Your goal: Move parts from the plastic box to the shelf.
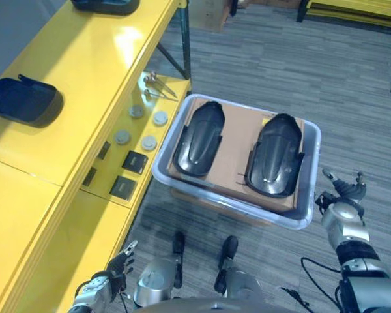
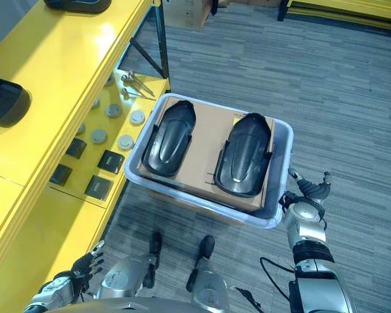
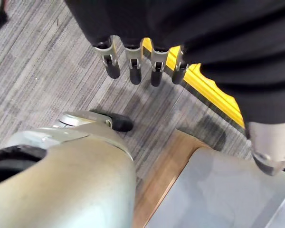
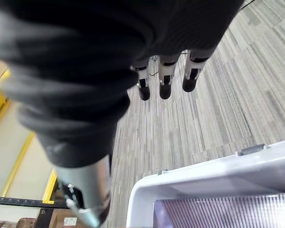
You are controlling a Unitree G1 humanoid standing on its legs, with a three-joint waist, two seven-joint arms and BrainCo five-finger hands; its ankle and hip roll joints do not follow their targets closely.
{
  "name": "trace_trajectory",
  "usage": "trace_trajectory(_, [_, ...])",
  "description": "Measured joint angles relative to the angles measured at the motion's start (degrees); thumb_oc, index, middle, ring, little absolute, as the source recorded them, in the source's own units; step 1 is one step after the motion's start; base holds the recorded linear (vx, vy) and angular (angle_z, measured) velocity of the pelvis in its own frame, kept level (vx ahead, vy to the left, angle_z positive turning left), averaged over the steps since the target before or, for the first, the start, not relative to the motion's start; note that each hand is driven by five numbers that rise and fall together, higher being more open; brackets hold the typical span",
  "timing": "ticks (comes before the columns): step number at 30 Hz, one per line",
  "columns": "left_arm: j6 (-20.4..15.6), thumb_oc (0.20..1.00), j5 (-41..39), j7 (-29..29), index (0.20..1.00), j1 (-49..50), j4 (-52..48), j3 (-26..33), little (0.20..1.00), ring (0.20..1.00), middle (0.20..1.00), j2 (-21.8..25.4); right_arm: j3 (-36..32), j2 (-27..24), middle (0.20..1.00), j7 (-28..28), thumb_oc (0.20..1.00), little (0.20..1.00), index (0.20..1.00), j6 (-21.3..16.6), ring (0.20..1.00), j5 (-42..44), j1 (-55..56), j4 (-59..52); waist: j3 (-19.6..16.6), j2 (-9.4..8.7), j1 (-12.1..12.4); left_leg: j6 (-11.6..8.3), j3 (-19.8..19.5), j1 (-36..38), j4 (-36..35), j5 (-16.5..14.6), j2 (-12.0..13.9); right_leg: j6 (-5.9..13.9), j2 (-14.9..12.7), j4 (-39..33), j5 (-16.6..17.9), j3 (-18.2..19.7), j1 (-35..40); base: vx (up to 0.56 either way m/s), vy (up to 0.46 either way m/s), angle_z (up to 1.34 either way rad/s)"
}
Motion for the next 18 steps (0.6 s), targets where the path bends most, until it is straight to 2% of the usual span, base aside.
trace_trajectory(6, [-0.1, 1.0, 0.1, -0.7, 1.0, 1.3, -0.3, 0.1, 1.0, 1.0, 1.0, 0.0, -0.1, 0.1, 1.0, 3.2, 1.0, 1.0, 1.0, 0.1, 1.0, 1.0, 2.7, 0.0, 1.1, -0.15, -0.4, -0.07, -0.1, 4.5, -2.1, -0.4, -0.1, 0.39, 0.0, 0.0, -0.9, 0.0, 3.7, 0.08, 0.021, 0.0])
trace_trajectory(12, [-0.2, 1.0, 1.2, -0.8, 1.0, 4.7, -0.4, 0.8, 1.0, 1.0, 1.0, 0.0, -0.1, 2.6, 1.0, 5.7, 1.0, 1.0, 1.0, 2.6, 1.0, 0.9, 7.6, -1.8, 0.9, -0.27, -0.6, -0.34, -0.1, 8.6, -2.8, -1.4, -0.1, 0.86, -0.1, 0.0, -2.1, -0.1, 7.8, 0.15, -0.003, 0.01])
trace_trajectory(18, [-0.2, 1.0, 3.9, -1.1, 1.0, 8.6, 0.0, 2.9, 1.0, 1.0, 1.0, 0.6, 0.0, 6.8, 1.0, 8.1, 1.0, 1.0, 1.0, 3.0, 1.0, 0.8, 13.1, -2.6, -3.8, -2.87, -0.9, 0.15, 0.1, 10.7, -3.6, -1.8, -0.1, 0.68, 0.0, 0.0, -2.6, 0.0, 9.5, 0.1, -0.019, -0.01])
